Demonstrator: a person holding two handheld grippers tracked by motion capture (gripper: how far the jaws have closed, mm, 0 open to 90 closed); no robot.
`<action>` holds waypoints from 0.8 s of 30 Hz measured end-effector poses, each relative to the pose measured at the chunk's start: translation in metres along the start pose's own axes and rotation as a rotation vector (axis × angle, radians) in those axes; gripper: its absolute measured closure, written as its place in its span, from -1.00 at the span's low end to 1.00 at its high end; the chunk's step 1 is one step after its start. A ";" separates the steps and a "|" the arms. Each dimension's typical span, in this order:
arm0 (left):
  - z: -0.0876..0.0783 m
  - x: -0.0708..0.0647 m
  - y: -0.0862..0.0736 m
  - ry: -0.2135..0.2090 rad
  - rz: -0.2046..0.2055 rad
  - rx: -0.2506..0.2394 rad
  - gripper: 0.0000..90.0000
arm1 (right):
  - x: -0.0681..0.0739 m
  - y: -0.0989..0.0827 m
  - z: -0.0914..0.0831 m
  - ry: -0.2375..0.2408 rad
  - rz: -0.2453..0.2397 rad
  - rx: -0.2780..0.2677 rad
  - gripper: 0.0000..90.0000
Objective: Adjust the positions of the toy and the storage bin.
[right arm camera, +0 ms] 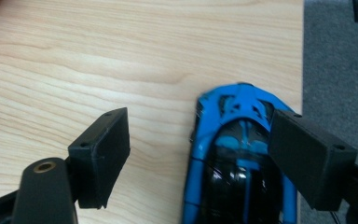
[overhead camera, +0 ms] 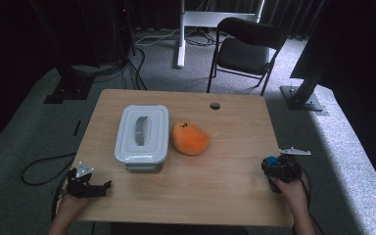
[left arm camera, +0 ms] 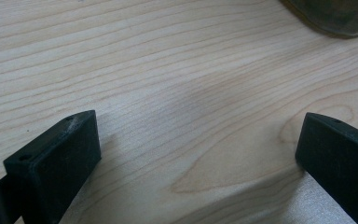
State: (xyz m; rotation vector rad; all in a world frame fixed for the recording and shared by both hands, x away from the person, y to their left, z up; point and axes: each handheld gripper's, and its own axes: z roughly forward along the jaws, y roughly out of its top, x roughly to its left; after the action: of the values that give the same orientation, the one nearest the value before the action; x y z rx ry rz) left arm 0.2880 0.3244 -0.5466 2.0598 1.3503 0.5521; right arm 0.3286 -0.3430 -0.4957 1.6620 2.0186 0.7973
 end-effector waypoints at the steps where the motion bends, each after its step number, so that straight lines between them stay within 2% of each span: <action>1: 0.000 0.000 0.000 0.000 0.000 -0.001 -0.99 | 0.002 0.001 0.001 0.005 -0.004 0.003 -0.55; 7: 0.000 0.000 0.000 0.000 0.000 0.000 -0.99 | 0.013 0.009 0.005 0.024 -0.027 -0.009 -0.54; 8: 0.000 0.000 0.000 0.000 0.000 0.000 -0.99 | 0.021 0.011 0.009 0.038 -0.040 -0.002 -0.53; 12: 0.000 0.000 0.000 0.000 0.000 0.000 -0.99 | 0.030 0.014 0.015 0.059 -0.063 0.008 -0.53; 13: 0.000 0.000 0.000 0.000 0.000 0.000 -0.99 | 0.038 0.016 0.018 0.084 -0.077 0.013 -0.53; 18: 0.000 0.000 0.000 0.000 0.000 0.000 -0.99 | 0.050 0.023 0.020 0.122 -0.098 0.008 -0.53; 24: 0.000 0.000 0.000 0.000 0.000 0.000 -0.99 | 0.072 0.041 0.020 0.177 -0.145 -0.015 -0.53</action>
State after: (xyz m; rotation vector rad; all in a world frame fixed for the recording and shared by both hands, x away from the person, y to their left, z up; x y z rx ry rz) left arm 0.2880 0.3244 -0.5466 2.0599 1.3503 0.5519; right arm 0.3564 -0.2638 -0.4808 1.4618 2.2178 0.9329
